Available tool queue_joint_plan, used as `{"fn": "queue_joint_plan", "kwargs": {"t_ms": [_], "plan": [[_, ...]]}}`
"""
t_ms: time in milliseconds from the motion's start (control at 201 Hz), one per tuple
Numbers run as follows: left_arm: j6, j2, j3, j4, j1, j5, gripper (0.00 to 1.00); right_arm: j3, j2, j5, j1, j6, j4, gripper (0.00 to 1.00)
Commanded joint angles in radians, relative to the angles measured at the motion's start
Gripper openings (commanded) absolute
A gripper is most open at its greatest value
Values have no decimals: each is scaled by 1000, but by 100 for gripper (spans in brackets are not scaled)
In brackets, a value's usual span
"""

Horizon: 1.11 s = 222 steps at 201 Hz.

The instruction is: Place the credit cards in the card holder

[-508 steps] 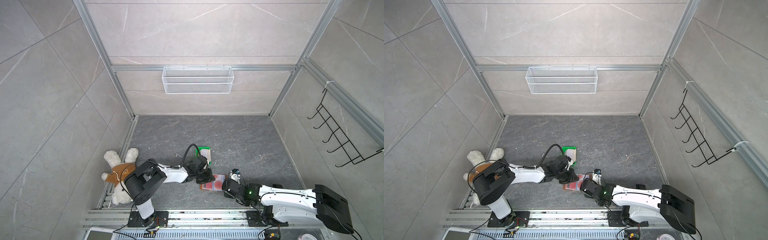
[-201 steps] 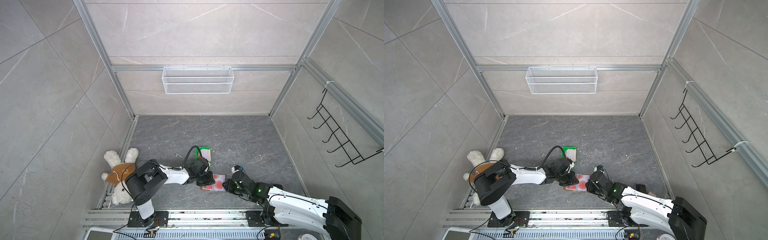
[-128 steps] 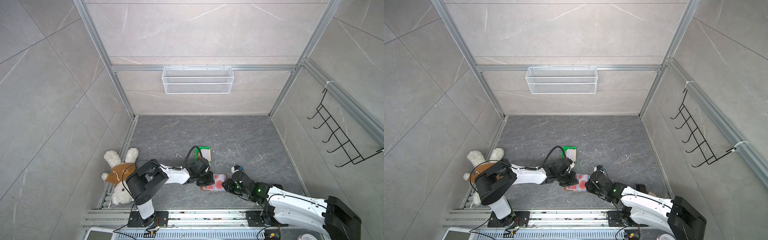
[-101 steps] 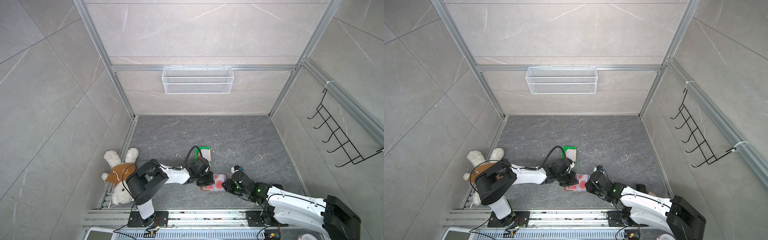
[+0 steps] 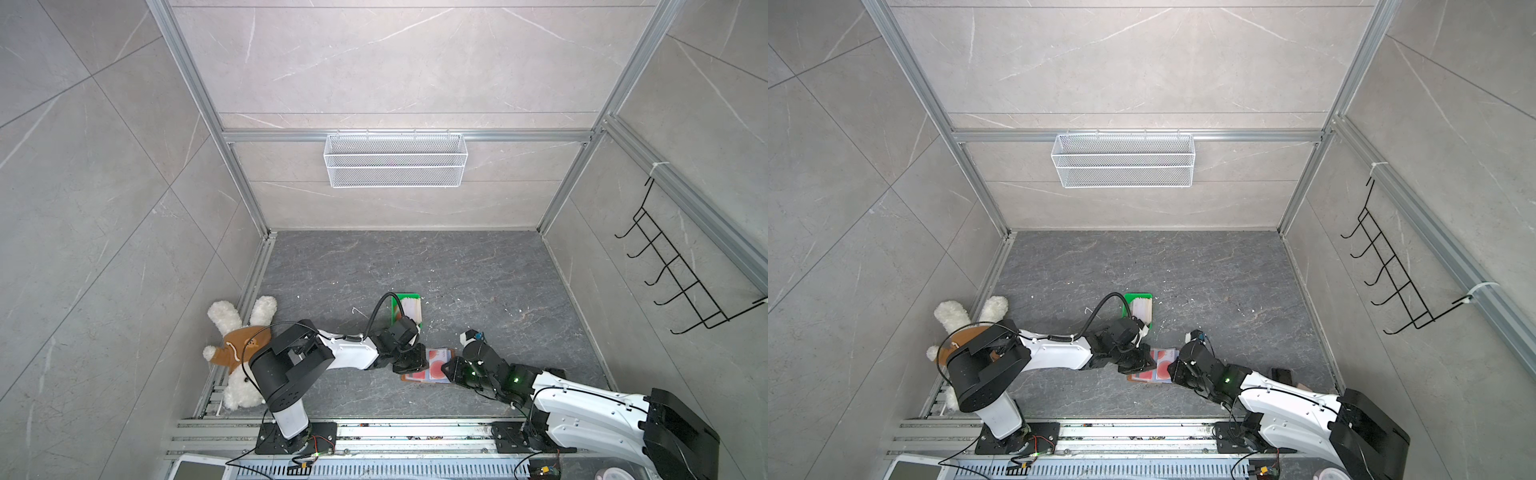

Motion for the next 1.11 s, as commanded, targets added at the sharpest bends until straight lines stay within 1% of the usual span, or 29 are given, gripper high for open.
{"fn": "queue_joint_plan", "kwargs": {"t_ms": [0,119,279,408,528,612,717,871,1100], "plan": [[-4,-102,-14,-14,12,-31,9,54,29,10,-3,-52,-34,22],[-7,-181,-44,-19,54,-19,11,97,61,-5,-2,-72,-36,23],[9,-265,-75,-23,118,31,12,178,123,-19,7,-98,-44,24],[44,-329,-94,-64,187,78,13,258,193,-20,34,-118,-50,25],[70,-400,-117,-99,253,118,14,356,268,-9,82,-133,-68,27],[96,-442,-119,-139,290,127,14,409,302,4,100,-140,-89,27],[127,-483,-110,-187,322,130,15,434,311,22,100,-158,-99,27],[157,-480,-80,-228,369,148,16,475,322,86,95,-204,-140,27],[251,-397,23,-256,419,177,17,534,317,197,82,-282,-207,30]]}}
